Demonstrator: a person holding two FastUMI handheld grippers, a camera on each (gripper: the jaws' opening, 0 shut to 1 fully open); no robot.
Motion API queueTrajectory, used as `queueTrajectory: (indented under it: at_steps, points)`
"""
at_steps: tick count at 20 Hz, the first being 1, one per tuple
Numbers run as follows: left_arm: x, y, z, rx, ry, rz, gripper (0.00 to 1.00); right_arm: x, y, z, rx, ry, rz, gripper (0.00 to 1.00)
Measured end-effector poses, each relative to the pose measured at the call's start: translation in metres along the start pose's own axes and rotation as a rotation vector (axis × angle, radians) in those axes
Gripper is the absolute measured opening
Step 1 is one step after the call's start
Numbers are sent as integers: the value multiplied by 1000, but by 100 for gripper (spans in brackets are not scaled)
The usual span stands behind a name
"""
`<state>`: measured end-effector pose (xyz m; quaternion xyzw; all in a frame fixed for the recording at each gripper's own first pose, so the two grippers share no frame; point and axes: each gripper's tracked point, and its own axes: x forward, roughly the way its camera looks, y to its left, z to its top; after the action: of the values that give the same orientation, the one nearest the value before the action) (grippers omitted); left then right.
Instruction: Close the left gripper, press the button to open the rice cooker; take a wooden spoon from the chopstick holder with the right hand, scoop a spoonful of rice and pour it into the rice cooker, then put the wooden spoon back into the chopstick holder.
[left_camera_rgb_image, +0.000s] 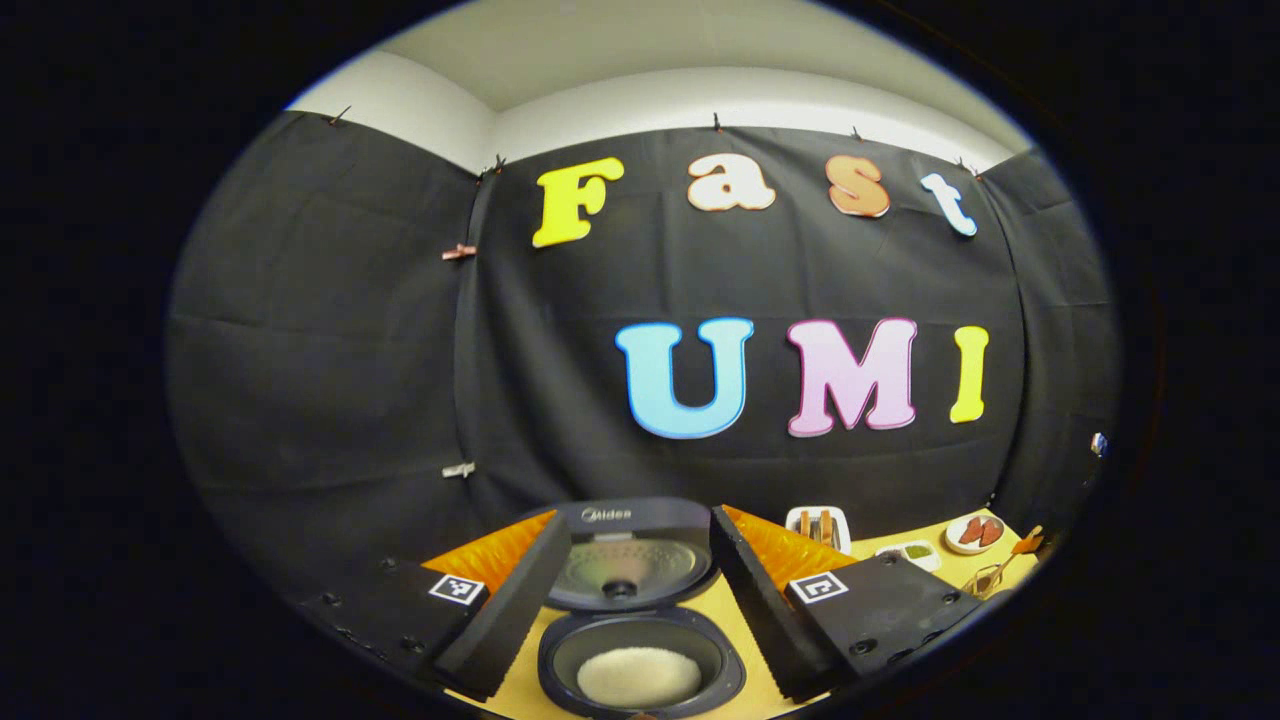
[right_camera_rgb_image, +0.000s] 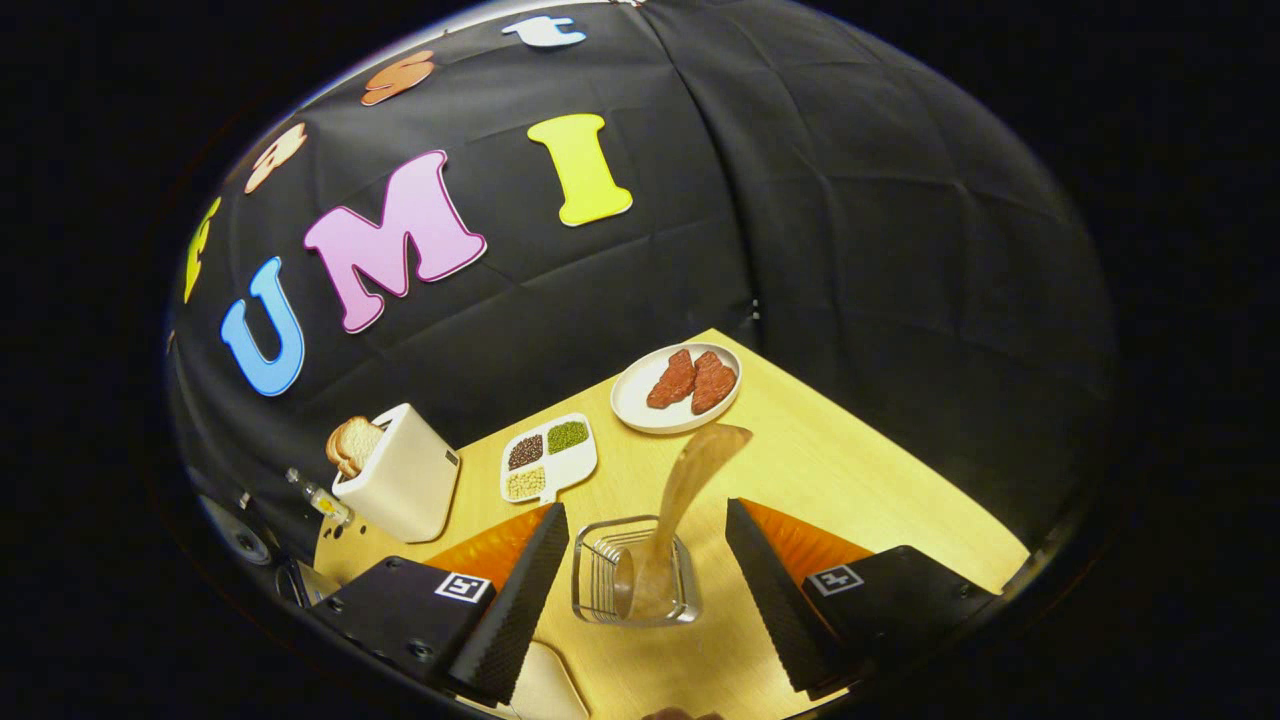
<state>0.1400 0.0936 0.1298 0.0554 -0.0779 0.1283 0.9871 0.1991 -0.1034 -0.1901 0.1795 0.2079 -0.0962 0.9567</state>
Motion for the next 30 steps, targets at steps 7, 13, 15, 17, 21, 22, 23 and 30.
queueTrajectory:
  at_steps: [7,13,15,17,21,22,23,30]
  points:
    - [87,17,-1,28,9,-61,92,-98,-6,1,-156,-81,-33,99]
    - [135,9,-50,32,156,-95,94,-154,2,-33,-203,-67,-41,98]
    - [142,9,-61,53,201,-86,94,-166,-1,-40,-214,-60,-55,98]
    - [147,7,-65,97,231,-89,97,-175,-5,-42,-197,-62,-71,99]
    - [128,5,-74,67,300,-108,98,-182,-9,-48,-152,-57,-85,99]
    - [125,3,-78,56,320,-109,98,-182,-9,-51,-152,-53,-83,99]
    - [118,2,-82,46,339,-108,99,-182,-7,-54,-152,-46,-80,99]
    - [54,-15,-126,-83,523,-97,99,-169,20,-61,-170,-28,18,99]
